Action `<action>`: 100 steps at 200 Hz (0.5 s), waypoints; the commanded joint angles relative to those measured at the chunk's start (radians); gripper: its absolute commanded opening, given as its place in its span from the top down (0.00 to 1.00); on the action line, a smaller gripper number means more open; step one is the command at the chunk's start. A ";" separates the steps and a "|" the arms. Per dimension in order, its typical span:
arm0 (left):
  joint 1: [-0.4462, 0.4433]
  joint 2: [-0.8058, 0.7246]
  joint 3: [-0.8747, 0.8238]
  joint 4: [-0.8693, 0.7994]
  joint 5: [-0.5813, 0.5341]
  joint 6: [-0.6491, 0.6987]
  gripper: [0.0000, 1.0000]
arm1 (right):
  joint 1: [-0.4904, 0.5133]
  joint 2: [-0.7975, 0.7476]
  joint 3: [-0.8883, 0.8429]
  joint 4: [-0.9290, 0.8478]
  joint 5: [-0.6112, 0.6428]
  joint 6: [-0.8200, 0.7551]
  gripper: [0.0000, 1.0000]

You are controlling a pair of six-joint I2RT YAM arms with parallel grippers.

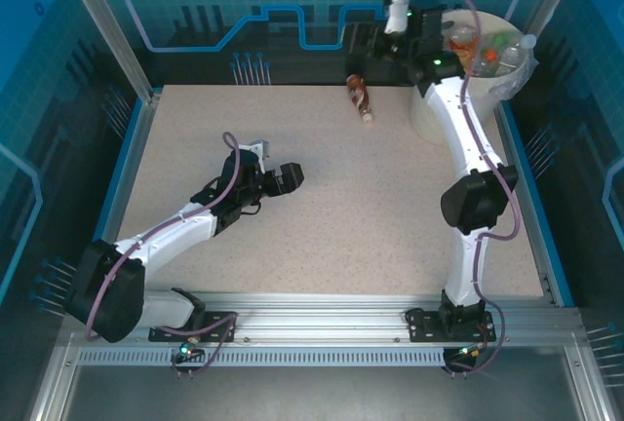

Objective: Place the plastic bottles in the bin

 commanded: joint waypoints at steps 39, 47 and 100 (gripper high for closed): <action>0.025 -0.087 -0.037 -0.054 -0.115 -0.040 0.01 | 0.101 0.205 0.021 -0.180 0.269 -0.258 0.00; 0.029 -0.093 -0.042 -0.059 -0.123 -0.046 0.01 | 0.102 0.238 0.048 -0.213 0.303 -0.255 0.00; 0.047 -0.116 -0.068 -0.071 -0.139 -0.068 0.01 | 0.076 0.442 0.125 -0.315 0.546 -0.221 0.04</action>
